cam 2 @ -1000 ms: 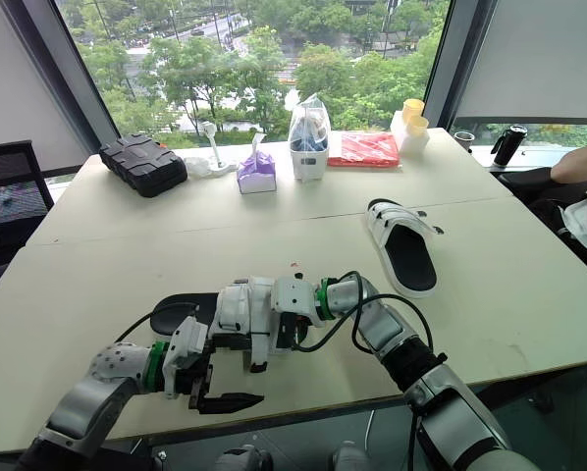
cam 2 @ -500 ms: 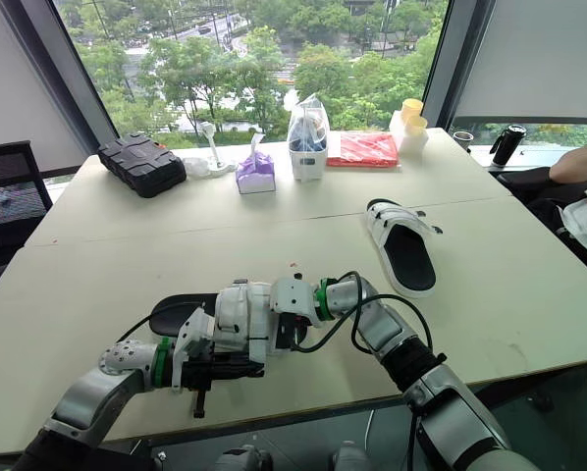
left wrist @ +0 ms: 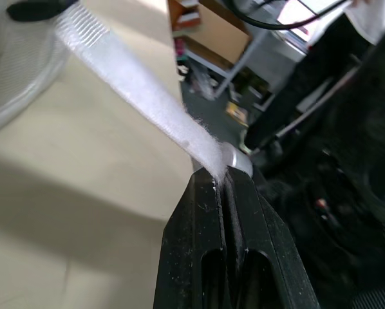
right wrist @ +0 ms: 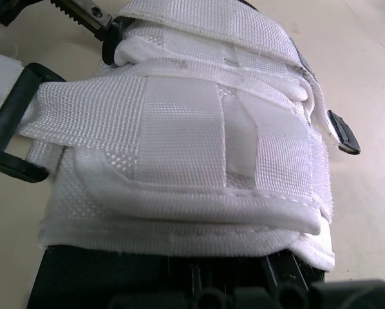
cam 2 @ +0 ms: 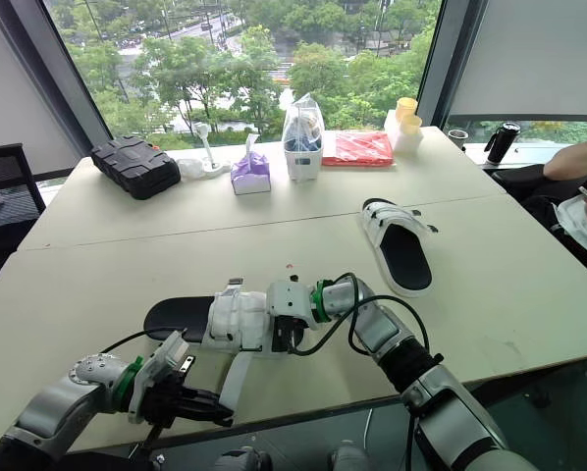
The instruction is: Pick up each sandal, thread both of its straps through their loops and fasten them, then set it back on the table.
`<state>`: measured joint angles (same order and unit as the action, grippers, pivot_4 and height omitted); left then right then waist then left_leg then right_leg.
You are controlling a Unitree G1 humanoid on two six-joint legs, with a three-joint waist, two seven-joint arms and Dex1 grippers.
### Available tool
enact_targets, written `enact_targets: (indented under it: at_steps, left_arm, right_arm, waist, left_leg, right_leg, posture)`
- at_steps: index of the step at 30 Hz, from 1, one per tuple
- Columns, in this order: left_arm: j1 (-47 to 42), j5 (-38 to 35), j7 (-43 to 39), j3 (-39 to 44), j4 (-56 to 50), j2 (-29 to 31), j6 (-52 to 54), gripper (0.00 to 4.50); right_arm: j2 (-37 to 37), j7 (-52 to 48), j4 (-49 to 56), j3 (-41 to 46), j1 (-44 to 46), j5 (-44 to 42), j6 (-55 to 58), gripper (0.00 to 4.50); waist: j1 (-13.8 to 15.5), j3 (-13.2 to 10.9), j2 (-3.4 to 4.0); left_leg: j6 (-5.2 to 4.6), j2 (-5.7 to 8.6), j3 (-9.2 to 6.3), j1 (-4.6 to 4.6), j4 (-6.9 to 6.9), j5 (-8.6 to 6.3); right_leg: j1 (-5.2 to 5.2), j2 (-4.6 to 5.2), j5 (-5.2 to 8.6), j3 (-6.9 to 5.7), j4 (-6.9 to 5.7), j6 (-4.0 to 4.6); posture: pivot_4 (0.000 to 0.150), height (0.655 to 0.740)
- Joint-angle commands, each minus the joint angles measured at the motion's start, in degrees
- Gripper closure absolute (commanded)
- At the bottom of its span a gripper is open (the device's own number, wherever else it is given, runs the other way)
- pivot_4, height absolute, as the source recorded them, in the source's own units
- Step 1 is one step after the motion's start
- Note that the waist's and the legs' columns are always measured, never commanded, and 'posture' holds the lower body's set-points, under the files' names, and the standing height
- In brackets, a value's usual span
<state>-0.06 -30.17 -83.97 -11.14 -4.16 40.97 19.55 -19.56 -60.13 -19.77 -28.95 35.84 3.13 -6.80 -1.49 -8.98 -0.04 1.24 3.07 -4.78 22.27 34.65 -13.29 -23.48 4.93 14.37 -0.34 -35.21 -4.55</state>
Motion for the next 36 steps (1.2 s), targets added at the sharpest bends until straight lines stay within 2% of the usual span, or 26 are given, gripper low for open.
enact_targets:
  at_steps: [1, 4, 6, 8, 13, 15, 24, 30, 36]
  left_arm:
    - [3.10, 0.44, -4.49, -1.70, 1.44, 0.77, -1.80, 4.47]
    - [2.92, -0.97, -5.01, 0.04, 1.82, 0.98, -2.76, 4.47]
    - [-0.22, -6.84, -3.83, 3.91, -3.26, 3.56, 4.07, 4.47]
    - [-5.27, -14.42, 0.70, 8.03, -7.76, 4.51, 12.81, 4.47]
    - [-13.86, -24.29, 9.55, 13.83, -7.27, 1.62, 24.27, 4.47]
    - [-17.85, -26.78, 13.54, 15.58, -5.06, -0.67, 27.90, 4.47]
    - [-28.42, -26.55, 27.11, 16.95, 3.70, -11.30, 33.41, 4.47]
    - [-28.55, -24.08, 30.26, 16.02, 3.50, -14.05, 32.93, 4.47]
    - [-27.22, -23.70, 33.69, 16.01, 2.36, -14.42, 34.47, 4.47]
  right_arm:
    - [-2.16, -0.09, -4.75, -1.81, -2.57, 4.39, 3.06, 4.50]
    - [-2.21, -0.03, -4.58, -1.85, -2.69, 4.40, 3.14, 4.50]
    - [-2.24, -0.02, -4.58, -1.85, -2.65, 4.41, 3.13, 4.50]
    - [-2.22, 0.05, -4.65, -1.83, -2.61, 4.45, 3.06, 4.50]
    - [-2.16, 0.17, -4.76, -1.93, -2.56, 4.49, 2.91, 4.50]
    - [-2.06, 0.25, -4.79, -1.95, -2.55, 4.45, 2.91, 4.50]
    - [-2.03, 0.45, -4.62, -1.81, -2.68, 4.68, 3.16, 4.50]
    - [-2.12, 0.54, -4.16, -1.73, -2.95, 4.59, 3.52, 4.50]
    - [-2.30, 0.54, -3.81, -1.64, -3.28, 4.61, 3.72, 4.50]
  waist:
    - [0.01, 0.00, -0.01]
    - [0.11, 0.00, -0.01]
    - [0.24, -0.03, -0.07]
    - [0.46, -0.11, -0.23]
    - [0.31, -0.26, -0.18]
    - [0.45, -0.39, -0.40]
    - [0.73, -0.60, -0.65]
    - [0.84, -0.61, -0.66]
    - [0.85, -0.61, -0.66]
  left_leg:
    - [0.00, 0.00, 0.00, 0.00, -0.07, 0.00]
    - [-0.02, 0.00, 0.01, -0.06, -0.30, 0.01]
    - [-0.02, 0.00, 0.00, -0.11, -0.36, 0.02]
    - [-0.02, -0.04, -0.03, -0.11, -0.36, 0.02]
    - [-0.02, -0.04, -0.05, -0.14, -0.06, 0.03]
    - [-0.02, -0.03, -0.05, -0.10, 0.08, 0.03]
    - [0.00, -0.02, -0.08, -0.04, 0.52, 0.05]
    - [0.03, 0.00, -0.07, -0.02, 0.51, 0.06]
    - [0.04, 0.01, -0.08, -0.02, 0.53, 0.06]
  right_leg:
    - [-0.04, 0.00, 0.01, -0.01, 0.00, 0.02]
    - [-0.11, -0.03, 0.03, -0.01, 0.00, 0.04]
    - [-0.10, -0.04, 0.04, -0.02, -0.01, 0.06]
    - [-0.09, -0.10, 0.06, -0.03, -0.03, 0.09]
    - [0.08, -0.19, 0.17, -0.03, -0.05, -0.14]
    - [0.09, -0.24, 0.13, -0.03, -0.10, -0.13]
    - [0.17, -0.29, -0.11, -0.03, -0.33, -0.01]
    - [0.16, -0.28, -0.21, -0.02, -0.32, -0.14]
    - [0.20, -0.26, -0.16, -0.02, -0.28, -0.06]
  posture:
    - [0.150, 0.7400]
    - [0.150, 0.7400]
    - [0.150, 0.7400]
    - [0.150, 0.7400]
    - [0.150, 0.7400]
    - [0.150, 0.7400]
    - [0.150, 0.7400]
    - [0.150, 0.7400]
    - [0.150, 0.7400]
